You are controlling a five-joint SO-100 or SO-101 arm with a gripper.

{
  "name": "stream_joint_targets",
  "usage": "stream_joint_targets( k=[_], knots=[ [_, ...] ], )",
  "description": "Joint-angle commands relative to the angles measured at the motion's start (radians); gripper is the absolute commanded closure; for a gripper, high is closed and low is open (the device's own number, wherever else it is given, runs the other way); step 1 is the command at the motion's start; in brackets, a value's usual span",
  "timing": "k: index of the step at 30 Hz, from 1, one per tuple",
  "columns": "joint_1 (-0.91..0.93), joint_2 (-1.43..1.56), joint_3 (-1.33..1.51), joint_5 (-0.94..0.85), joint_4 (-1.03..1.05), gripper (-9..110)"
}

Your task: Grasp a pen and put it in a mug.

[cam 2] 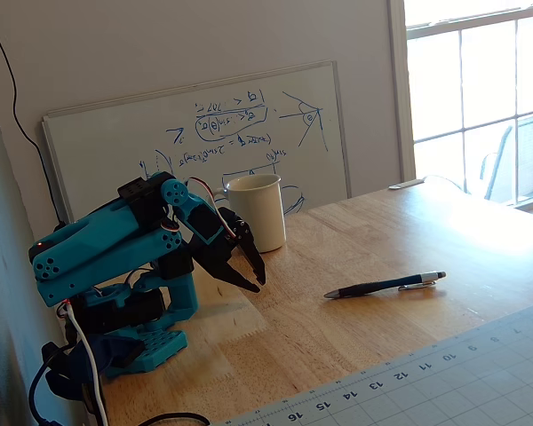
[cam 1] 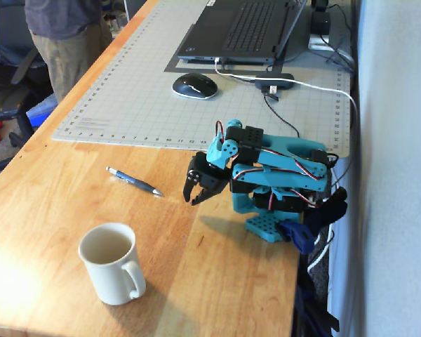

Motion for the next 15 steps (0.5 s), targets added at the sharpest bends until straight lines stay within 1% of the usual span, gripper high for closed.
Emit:
stream_joint_targets(
  k=[1,15],
  knots=[
    [-0.003,0.026,-0.008,0.009,-0.003,98],
    [0.006,0.018,-0.014,0.011,-0.003,98]
  ],
)
